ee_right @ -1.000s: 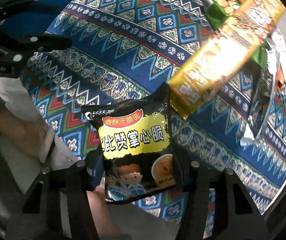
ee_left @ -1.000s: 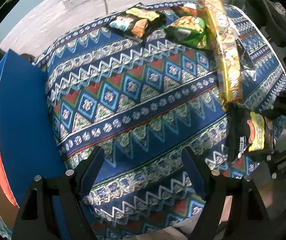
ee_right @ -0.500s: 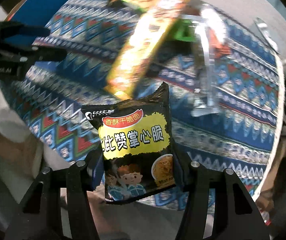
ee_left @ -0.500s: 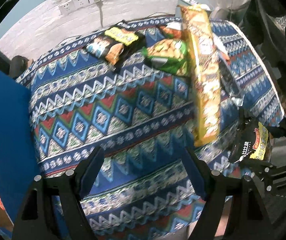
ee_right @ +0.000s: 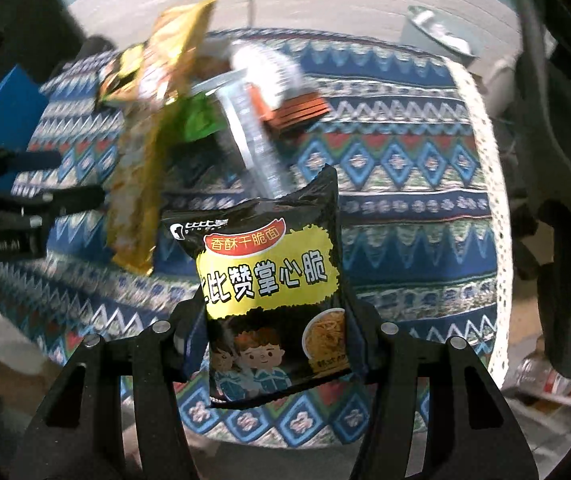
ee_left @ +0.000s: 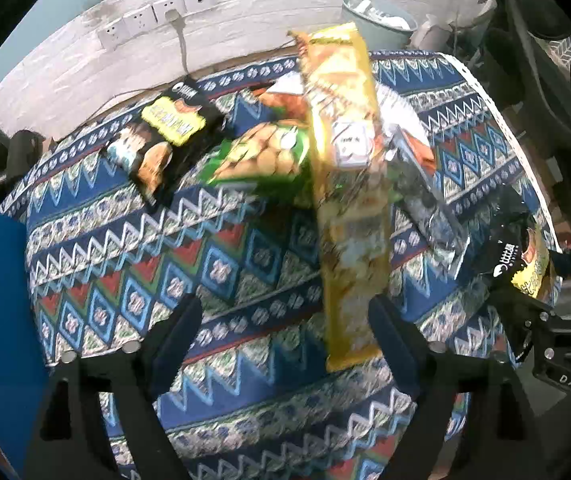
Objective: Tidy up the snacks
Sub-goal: 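Lift the yellow biscuit stick pack with left tool while right tool lifts black snack bag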
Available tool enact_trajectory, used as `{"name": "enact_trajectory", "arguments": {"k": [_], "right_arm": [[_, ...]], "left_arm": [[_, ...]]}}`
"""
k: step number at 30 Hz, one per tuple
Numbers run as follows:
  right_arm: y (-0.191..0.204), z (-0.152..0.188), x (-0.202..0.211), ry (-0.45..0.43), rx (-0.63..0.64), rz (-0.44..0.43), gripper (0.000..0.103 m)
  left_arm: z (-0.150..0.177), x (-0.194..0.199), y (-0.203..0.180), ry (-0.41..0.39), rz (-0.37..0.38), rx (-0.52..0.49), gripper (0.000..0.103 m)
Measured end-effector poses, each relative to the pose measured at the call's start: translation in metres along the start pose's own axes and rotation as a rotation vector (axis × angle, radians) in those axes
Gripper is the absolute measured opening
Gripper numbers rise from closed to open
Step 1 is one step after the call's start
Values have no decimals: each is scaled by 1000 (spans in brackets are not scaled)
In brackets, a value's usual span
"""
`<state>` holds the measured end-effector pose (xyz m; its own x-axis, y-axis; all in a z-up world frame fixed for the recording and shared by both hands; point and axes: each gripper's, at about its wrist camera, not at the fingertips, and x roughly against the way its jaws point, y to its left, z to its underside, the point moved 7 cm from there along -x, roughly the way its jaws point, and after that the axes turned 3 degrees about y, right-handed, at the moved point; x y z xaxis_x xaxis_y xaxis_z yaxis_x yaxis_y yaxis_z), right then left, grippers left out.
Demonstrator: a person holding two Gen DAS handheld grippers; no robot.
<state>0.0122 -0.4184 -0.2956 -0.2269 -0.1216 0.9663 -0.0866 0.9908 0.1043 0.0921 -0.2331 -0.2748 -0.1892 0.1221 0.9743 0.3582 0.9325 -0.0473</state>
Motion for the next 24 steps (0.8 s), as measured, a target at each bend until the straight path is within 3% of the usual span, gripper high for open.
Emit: {"name": "enact_trajectory", "arguments": {"k": [7,16,20,21,24], "right_arm": [[-18,-12,0,-40,-93,-3,56],[-19,-24,-3,-63,-137,-33,56],[-15,-29,-4,-69,-134,-43,56],[-15,-30,-4,-69,-135,-44,56],[-15,-29,-3,-71,-138,-44,57]], "left_arm": [[-27,-14,-23,-26,-22,-16,87],[-44,-36,-24,-12,-34,32,87],[-56,-42,-28,-39,-5,54,87],[-58,-44,-29,-43,5,53,83],[-54,-46,-32,-30,31,23,42]]}}
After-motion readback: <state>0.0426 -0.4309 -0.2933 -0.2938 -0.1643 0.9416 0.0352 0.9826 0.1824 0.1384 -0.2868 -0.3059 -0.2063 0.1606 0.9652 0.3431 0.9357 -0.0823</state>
